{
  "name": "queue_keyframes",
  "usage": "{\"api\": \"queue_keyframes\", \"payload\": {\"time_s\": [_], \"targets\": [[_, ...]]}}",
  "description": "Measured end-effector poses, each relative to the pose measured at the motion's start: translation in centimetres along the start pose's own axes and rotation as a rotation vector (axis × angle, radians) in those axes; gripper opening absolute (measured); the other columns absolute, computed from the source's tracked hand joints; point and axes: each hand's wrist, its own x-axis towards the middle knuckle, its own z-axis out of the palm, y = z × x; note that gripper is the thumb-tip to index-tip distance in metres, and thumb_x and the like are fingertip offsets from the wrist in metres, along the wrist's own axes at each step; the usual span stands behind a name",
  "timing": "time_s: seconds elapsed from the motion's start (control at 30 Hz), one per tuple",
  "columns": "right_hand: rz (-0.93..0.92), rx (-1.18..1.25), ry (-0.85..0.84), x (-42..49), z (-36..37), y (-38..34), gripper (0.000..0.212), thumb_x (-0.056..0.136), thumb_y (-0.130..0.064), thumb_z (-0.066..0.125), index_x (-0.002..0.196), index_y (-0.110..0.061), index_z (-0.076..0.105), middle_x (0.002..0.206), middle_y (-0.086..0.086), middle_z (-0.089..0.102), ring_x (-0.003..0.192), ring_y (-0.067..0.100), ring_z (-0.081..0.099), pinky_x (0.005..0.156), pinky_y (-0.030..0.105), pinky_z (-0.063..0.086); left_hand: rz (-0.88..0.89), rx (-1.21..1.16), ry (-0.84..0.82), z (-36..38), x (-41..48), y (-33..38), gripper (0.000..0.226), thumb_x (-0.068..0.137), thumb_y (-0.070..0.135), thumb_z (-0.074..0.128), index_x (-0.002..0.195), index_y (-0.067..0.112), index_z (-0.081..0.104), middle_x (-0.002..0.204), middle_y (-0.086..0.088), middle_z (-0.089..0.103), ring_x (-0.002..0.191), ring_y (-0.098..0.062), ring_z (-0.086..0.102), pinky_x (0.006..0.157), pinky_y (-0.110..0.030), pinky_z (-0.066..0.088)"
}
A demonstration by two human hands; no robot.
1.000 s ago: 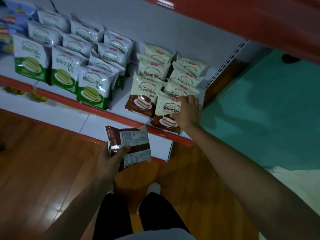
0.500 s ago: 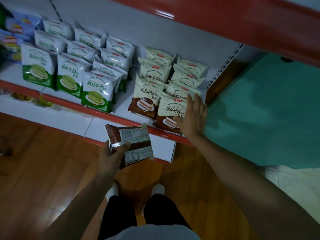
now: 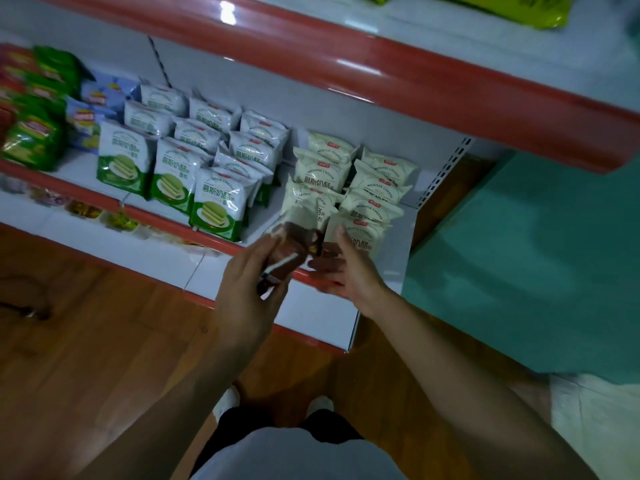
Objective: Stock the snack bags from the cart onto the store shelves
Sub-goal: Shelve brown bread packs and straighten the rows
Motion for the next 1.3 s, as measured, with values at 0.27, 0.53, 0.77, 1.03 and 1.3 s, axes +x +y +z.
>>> {"api": "queue_keyframes", "payload": {"time_s": [0.27,0.53,0.77,1.03,1.3], "targets": [[-0.011,0.211,-0.186,-0.3,1.6,-1.0,0.053,0.078,-0.026,0.072,0.126,-0.007,0.058,0.124,0.022,0.062,0.109,0.038,0.062,0.093,0.048,0.050,0.613,0.399,-0.139,-1.3,-0.4,-3.0,0.066,0.082,0.052,0.058,0.138,0.025,0.035,0.146,-0.007,0.033,0.134,-0.030,0.034,0.102,-0.048,0.039],[-0.016,0.317,-0.073,-0.5,4.4,-1.7,0.021,0.087,-0.019,0.061,0.107,-0.014,0.066,0.097,0.008,0.071,0.081,0.024,0.069,0.080,0.037,0.053,-0.149,-0.230,-0.156,-5.2,0.9,-4.4,0.082,0.072,0.084,0.037,0.141,0.041,0.023,0.151,0.009,0.029,0.137,-0.008,0.029,0.109,-0.035,0.029],[-0.128,0.366,-0.101,0.0,9.5,-1.5,0.055,0.071,-0.012,0.064,0.125,-0.005,0.056,0.112,0.014,0.067,0.095,0.028,0.067,0.084,0.039,0.054,-0.385,-0.584,-0.530,-8.9,5.4,-6.8,0.049,0.083,0.043,0.060,0.127,0.024,0.050,0.116,0.006,0.065,0.104,-0.016,0.065,0.079,-0.025,0.057],[-0.255,0.117,0.164,-0.4,12.7,1.4,0.049,0.083,-0.010,0.070,0.127,-0.019,0.053,0.120,0.000,0.065,0.108,0.011,0.063,0.086,0.024,0.054,-0.373,-0.709,-0.488,-9.3,8.2,-10.1,0.039,0.086,0.011,0.063,0.120,0.022,0.046,0.115,0.007,0.060,0.103,-0.008,0.062,0.070,-0.018,0.055],[-0.297,-0.009,0.534,1.8,11.4,4.5,0.070,0.064,-0.021,0.087,0.126,-0.013,0.054,0.116,-0.003,0.067,0.111,0.014,0.062,0.089,0.030,0.055,-0.188,-0.479,-0.784,-4.4,9.6,-11.2,0.044,0.086,0.017,0.066,0.124,0.020,0.044,0.106,0.017,0.058,0.096,0.009,0.057,0.081,-0.011,0.051]]}}
